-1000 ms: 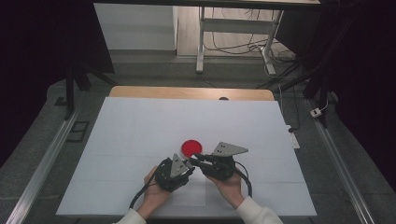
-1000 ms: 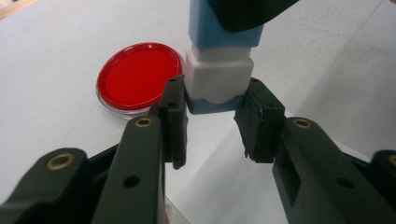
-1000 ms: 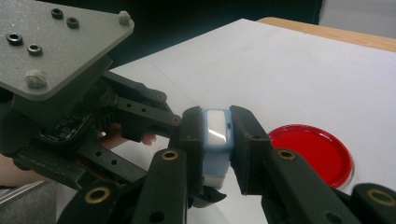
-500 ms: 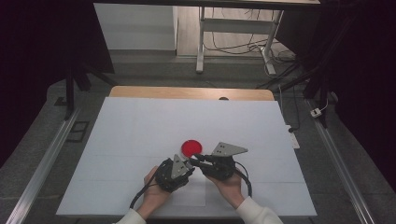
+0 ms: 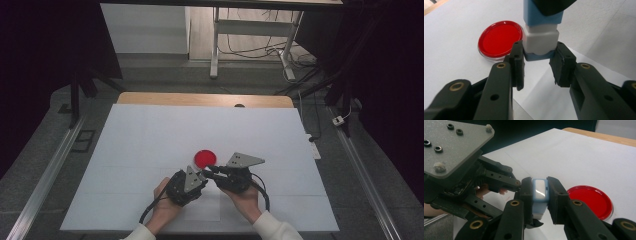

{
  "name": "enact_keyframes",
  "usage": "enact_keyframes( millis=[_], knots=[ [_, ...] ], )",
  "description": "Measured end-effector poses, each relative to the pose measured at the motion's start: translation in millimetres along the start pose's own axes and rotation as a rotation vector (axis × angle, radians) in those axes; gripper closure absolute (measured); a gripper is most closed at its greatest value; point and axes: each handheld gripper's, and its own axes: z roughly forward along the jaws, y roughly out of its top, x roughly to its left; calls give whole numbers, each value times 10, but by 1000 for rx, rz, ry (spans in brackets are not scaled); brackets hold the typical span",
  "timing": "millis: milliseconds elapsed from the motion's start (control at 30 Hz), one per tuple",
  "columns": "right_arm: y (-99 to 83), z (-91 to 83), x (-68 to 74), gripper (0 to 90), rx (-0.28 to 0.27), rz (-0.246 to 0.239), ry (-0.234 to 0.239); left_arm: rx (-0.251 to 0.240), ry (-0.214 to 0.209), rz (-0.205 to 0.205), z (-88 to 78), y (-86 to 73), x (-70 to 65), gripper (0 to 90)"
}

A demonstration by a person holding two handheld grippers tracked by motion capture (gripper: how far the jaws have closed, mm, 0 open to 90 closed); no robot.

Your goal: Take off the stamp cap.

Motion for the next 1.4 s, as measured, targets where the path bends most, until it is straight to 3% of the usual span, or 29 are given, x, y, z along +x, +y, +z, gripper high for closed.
enact_keyframes(
  millis=[333, 733, 900, 1067, 1200, 1400],
  knots=[
    [5, -14, -1, 750, -6, 6, -3, -20, -19, -42, 5, -9, 2, 648],
    [7, -2, 10, 750, 11, -7, -8, 3, 10, 11, 8, -11, -7, 649],
    [8, -7, 6, 749, 4, 0, -10, -8, -20, -28, 6, -13, 18, 648],
    [14, -16, 8, 748, -3, 5, -11, -26, -78, -100, 9, -27, 57, 647],
    [16, -19, 4, 748, 5, 4, -8, -21, -52, -73, 8, -24, 34, 648],
    [17, -12, 3, 751, 16, -2, -6, 9, 18, 23, 1, -9, -6, 650]
  ],
)
